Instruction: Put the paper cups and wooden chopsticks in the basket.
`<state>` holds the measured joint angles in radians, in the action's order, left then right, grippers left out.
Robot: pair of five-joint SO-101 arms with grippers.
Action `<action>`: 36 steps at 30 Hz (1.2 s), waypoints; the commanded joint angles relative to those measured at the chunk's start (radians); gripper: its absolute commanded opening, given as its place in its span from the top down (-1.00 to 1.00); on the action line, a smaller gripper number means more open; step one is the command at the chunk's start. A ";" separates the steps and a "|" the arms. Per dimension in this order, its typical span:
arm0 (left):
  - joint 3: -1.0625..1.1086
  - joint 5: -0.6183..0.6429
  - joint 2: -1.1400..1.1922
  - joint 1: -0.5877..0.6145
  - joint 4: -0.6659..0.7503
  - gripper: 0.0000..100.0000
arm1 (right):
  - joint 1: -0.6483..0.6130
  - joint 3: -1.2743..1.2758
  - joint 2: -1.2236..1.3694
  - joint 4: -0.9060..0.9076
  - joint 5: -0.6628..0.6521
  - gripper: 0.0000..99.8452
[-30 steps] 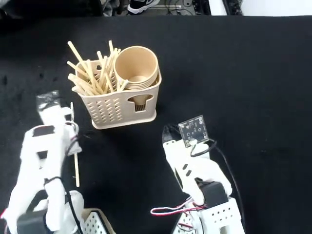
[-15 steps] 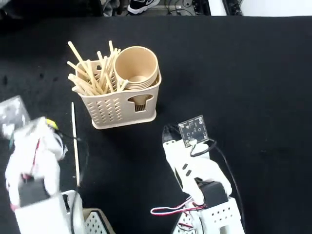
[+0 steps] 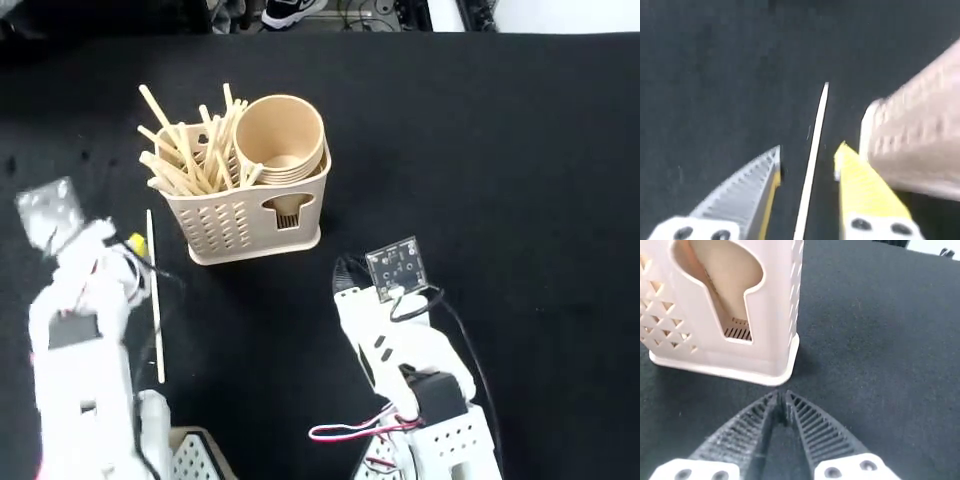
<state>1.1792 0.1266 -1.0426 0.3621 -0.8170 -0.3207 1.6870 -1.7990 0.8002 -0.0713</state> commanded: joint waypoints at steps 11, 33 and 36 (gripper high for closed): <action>-0.572 -0.002 1.077 -0.041 -0.044 0.62 | -0.006 -0.002 -0.071 -0.018 -0.011 0.95; -0.449 -0.035 0.423 0.045 -0.153 0.94 | -0.006 -0.002 -0.071 -0.018 -0.011 0.95; -0.386 -0.017 0.120 0.038 -0.152 0.94 | -0.006 -0.002 -0.071 -0.018 -0.011 0.95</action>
<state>0.7373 0.0775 -0.4994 0.3959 -0.9689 -0.3207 1.6870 -1.7990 0.8002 -0.0713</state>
